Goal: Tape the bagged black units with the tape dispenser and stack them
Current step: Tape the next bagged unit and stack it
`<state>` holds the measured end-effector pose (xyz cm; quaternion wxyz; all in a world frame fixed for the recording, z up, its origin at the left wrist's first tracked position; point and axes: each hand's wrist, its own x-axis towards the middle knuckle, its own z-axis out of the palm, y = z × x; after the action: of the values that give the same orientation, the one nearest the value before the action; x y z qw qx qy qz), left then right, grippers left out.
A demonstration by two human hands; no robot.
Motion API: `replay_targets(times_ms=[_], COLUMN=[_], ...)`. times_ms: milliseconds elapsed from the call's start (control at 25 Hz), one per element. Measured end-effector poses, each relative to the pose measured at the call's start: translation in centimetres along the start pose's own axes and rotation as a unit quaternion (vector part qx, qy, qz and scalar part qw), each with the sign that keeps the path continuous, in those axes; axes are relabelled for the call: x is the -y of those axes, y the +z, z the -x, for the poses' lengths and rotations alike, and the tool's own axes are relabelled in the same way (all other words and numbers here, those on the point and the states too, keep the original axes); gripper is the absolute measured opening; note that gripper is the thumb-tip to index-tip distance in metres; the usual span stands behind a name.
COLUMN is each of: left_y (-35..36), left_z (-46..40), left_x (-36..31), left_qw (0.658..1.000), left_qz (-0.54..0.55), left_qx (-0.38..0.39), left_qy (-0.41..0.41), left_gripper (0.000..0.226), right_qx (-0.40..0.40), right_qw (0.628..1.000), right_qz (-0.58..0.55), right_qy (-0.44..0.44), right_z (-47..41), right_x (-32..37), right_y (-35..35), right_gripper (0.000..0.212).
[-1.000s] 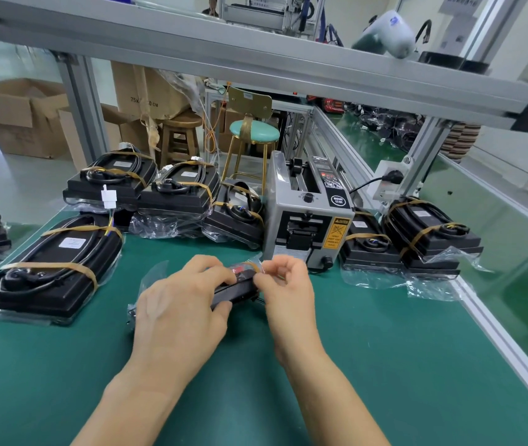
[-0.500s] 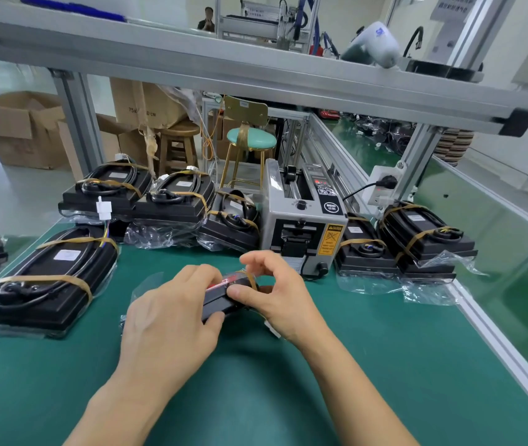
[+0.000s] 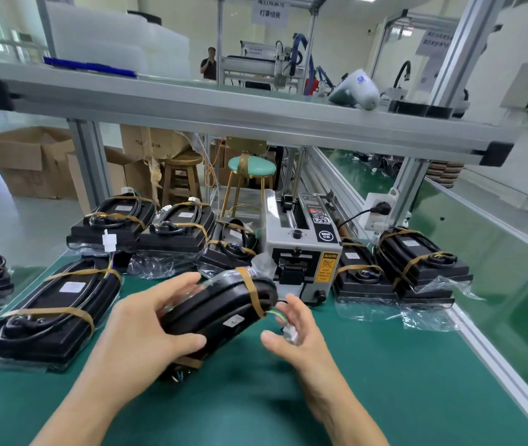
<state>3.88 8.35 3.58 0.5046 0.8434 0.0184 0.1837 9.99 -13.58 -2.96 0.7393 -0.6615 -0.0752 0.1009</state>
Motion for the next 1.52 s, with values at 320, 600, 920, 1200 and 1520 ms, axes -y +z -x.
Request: replay_targets(times_ms=[320, 600, 920, 1200, 1520], left_y=[2.1, 2.8, 1.0, 1.6, 3.8], left_z=[0.8, 1.3, 1.5, -2.8, -12.9], left_x=[1.4, 2.2, 5.7, 3.8, 1.3], left_qw=[0.929, 0.902, 0.889, 0.881, 0.881], left_qz=[0.369, 0.427, 0.384, 0.436, 0.392], left_qx=[0.009, 0.067, 0.176, 0.021, -0.114], left_qy=[0.027, 0.011, -0.176, -0.183, -0.24], left_gripper=[0.087, 0.077, 0.054, 0.034, 0.015], right_qx=[0.127, 0.128, 0.045, 0.015, -0.044], right_qw=[0.988, 0.984, 0.995, 0.999, 0.987], right_qz=[0.023, 0.006, -0.077, 0.029, 0.138], right_qy=[-0.083, -0.125, -0.034, 0.018, -0.069], right_z=[2.5, 3.3, 0.1, -4.8, -3.1], right_x=[1.2, 1.8, 3.0, 6.7, 5.1], right_y=[0.0, 1.4, 5.3, 7.4, 3.1], right_gripper=[0.121, 0.068, 0.045, 0.071, 0.059])
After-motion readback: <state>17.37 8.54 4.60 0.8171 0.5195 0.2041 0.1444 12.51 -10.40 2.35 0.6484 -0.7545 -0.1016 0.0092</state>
